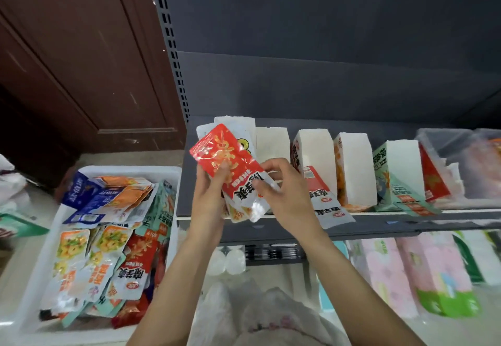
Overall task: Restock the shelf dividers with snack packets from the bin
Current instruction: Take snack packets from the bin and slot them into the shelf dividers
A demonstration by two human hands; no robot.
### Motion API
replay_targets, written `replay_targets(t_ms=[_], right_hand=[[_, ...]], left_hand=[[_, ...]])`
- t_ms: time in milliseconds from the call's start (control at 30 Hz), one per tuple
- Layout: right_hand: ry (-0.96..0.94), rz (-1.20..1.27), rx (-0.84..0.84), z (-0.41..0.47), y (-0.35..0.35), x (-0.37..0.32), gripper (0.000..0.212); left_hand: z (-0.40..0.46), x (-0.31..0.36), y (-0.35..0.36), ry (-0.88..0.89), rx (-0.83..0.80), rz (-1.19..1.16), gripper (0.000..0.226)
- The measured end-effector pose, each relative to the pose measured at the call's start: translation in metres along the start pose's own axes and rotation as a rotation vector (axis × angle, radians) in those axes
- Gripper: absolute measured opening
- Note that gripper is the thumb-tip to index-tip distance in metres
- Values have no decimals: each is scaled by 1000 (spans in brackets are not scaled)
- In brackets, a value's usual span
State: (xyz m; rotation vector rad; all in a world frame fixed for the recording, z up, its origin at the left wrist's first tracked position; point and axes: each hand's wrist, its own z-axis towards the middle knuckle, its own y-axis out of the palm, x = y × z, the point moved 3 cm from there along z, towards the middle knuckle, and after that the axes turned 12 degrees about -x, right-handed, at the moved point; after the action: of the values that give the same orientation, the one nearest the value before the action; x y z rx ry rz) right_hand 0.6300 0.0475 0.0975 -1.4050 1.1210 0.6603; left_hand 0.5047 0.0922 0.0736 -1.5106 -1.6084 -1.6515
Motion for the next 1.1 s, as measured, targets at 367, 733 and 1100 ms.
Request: replay_targets(t_ms=[367, 733, 1100], right_hand=[[-45, 8, 548, -37, -112, 33, 19], [-199, -832, 269, 16, -119, 70, 8], [-200, -365, -138, -21, -122, 84, 54]], left_hand=[[20, 16, 5, -8, -86, 229, 13], [26, 10, 34, -101, -138, 271, 15], [22, -9, 82, -14, -156, 389, 25]])
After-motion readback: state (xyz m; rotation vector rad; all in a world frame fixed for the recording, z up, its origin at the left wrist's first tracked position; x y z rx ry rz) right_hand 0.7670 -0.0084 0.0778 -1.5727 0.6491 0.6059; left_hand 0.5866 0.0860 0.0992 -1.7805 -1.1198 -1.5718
